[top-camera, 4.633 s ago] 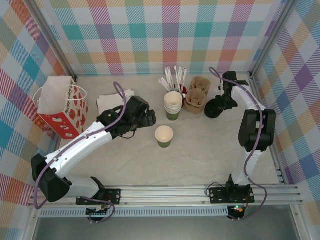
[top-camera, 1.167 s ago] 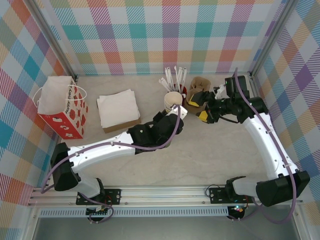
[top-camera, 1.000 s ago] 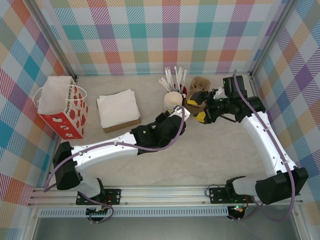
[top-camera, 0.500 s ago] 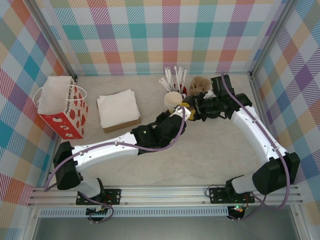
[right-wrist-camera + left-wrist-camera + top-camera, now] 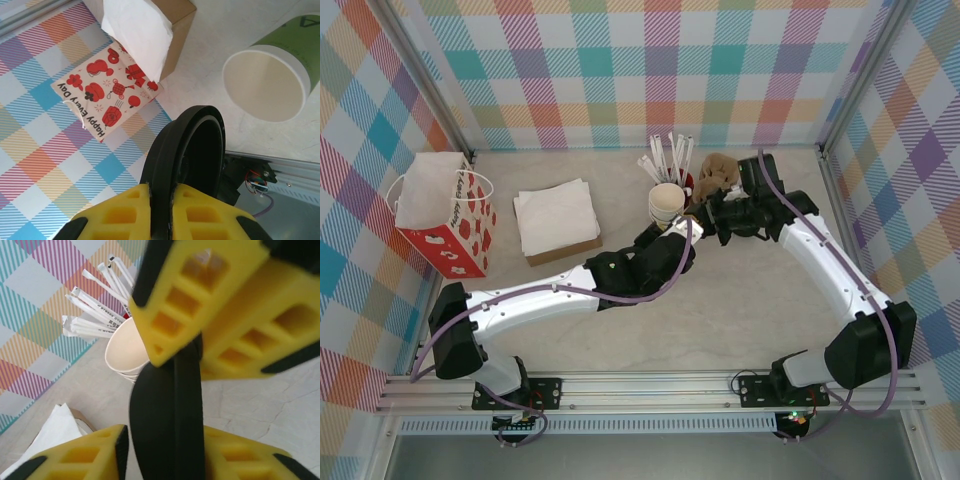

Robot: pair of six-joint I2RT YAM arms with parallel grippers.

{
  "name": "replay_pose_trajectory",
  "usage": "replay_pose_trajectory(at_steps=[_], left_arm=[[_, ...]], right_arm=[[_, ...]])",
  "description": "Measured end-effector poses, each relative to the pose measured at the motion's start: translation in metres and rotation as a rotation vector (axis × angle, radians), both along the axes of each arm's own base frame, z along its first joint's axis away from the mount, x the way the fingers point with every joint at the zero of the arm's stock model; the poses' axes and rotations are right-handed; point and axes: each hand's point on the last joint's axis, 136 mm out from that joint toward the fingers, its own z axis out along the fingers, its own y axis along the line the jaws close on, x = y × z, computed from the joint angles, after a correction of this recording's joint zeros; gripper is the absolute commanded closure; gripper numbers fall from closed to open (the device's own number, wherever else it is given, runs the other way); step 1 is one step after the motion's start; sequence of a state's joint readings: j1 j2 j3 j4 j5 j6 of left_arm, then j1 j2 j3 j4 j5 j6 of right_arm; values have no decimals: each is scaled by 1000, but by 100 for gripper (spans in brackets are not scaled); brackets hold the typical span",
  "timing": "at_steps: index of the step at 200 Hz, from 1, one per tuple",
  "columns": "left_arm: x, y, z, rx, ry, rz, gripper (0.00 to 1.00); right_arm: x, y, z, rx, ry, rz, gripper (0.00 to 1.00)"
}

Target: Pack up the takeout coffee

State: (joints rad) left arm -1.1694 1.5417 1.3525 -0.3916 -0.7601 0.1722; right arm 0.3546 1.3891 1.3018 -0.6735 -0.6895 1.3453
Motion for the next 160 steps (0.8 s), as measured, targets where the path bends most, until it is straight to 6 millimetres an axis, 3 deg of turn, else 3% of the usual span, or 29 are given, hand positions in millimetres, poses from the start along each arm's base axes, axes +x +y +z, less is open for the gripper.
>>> replay_pose_trajectory(at_steps=[47,98,127,160], left_arm=[[-8,3,7,-73,42,-8,29],[-17,24,41,-291,103,-1,10],[-4,52,55,-500,187,82,3],[18,81,42,-733,355,213,0]], right_arm=[[-5,-2,-16,-21,-2,22,93],[-5,-9,-20,-53,-136,53,93],[-3,-12,-20,-64,-251,81,93],[-2,-11,-17,-68,-391,126,94]])
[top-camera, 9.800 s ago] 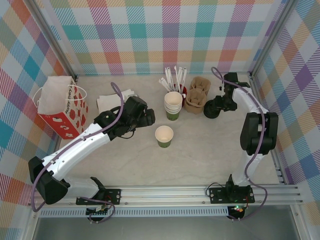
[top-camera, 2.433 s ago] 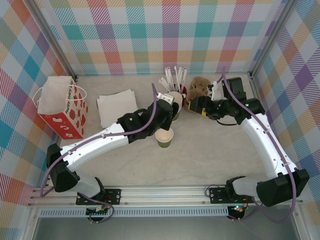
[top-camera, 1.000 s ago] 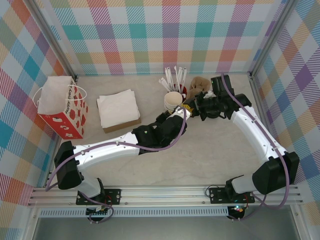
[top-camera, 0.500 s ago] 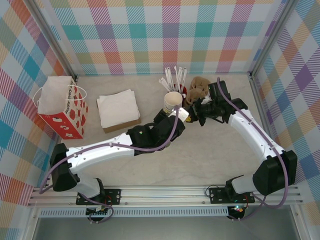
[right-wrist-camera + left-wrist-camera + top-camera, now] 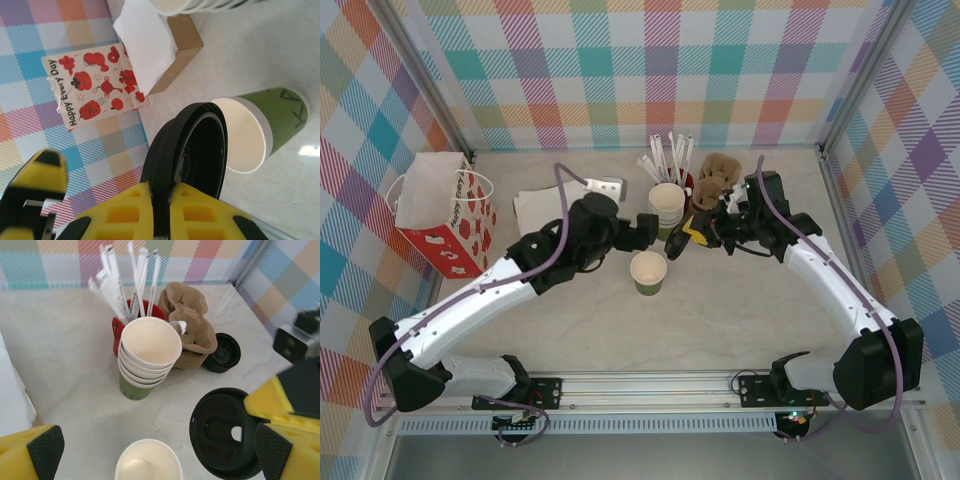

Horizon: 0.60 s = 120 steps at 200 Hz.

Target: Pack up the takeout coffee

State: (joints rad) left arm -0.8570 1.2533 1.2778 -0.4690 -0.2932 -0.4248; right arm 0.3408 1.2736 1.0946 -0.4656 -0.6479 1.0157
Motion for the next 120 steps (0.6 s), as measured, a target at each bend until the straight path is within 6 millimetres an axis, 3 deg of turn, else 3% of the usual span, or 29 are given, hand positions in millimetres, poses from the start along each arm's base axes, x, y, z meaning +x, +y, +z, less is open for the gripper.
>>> replay_pose_trajectory(at_steps=[23,46,120], left_arm=[[6,9,-26,-147,171,60,0],[5,6,-42,-287,323,93,0],[7,-42,-51,-577,570,70,1]], right_arm=[[1,2,7,4,-104,40,94],[0,5,12,19,-183,81,95],[-1,12,10,51,-276,143,95]])
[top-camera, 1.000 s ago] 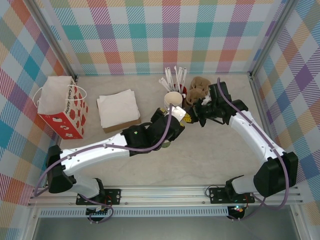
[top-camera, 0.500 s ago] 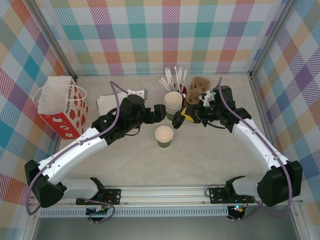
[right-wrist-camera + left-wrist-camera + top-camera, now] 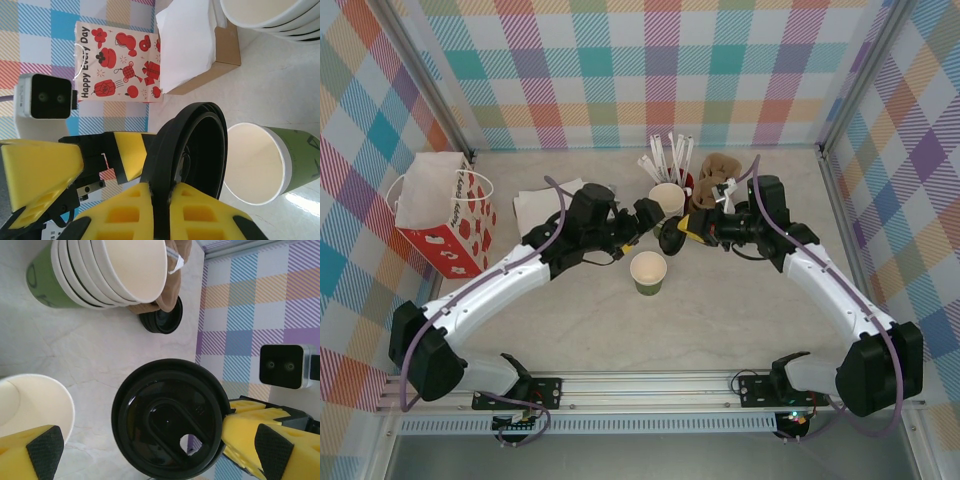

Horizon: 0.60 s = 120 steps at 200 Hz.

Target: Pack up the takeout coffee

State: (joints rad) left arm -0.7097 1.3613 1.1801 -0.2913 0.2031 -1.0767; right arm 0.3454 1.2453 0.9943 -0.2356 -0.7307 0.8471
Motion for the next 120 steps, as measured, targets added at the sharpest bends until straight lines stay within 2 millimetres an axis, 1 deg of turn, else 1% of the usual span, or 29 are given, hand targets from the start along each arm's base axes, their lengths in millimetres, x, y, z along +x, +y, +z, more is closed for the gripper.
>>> replay_pose_trajectory(at_steps=[19,59,120], left_arm=[[0,-6,-2,-34,37,0,4],[1,-16,0,-93,73,-11,9],[-1,-20,0,-124,96,-18,10]], right_arm=[[-1,3,2,7,-15,13,95],[-4,8,6,19,-34,36,96],[-5,13,11,29,-60,47,96]])
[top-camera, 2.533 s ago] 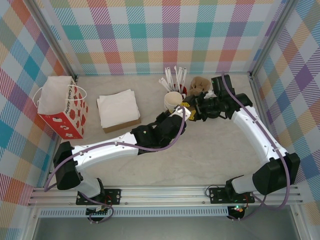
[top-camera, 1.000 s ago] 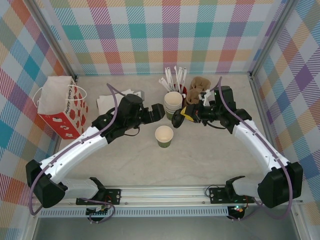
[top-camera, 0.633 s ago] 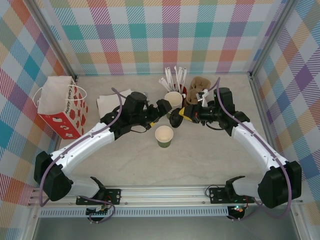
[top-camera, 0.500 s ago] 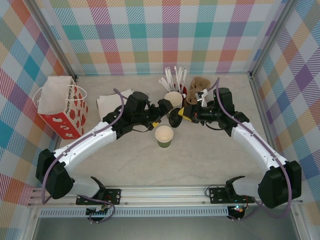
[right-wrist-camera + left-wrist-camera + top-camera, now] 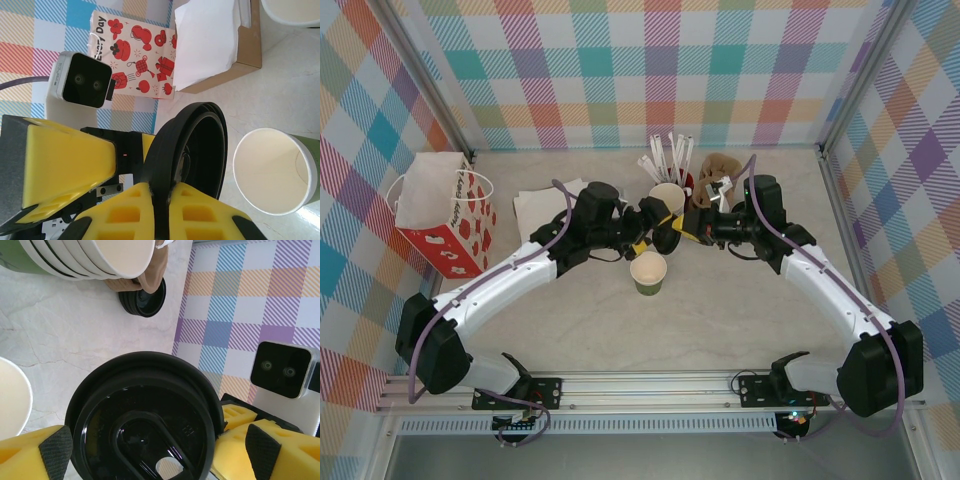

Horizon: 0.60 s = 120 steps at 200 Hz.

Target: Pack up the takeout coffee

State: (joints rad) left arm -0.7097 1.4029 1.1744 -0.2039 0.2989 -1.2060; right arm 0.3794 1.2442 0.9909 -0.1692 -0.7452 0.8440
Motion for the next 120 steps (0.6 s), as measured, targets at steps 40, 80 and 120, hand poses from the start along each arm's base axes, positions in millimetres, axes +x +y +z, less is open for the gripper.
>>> replay_pose_trajectory(at_steps=[40,80,120], left_arm=[[0,-3,-9,4,31,-7,15],[1,-7,-9,-14,36,-12,22],[0,-7,-9,-19,44,-12,23]], right_arm=[[0,2,2,4,-13,2,96],[-1,2,3,4,-15,5,96],[-1,3,3,4,-15,6,96]])
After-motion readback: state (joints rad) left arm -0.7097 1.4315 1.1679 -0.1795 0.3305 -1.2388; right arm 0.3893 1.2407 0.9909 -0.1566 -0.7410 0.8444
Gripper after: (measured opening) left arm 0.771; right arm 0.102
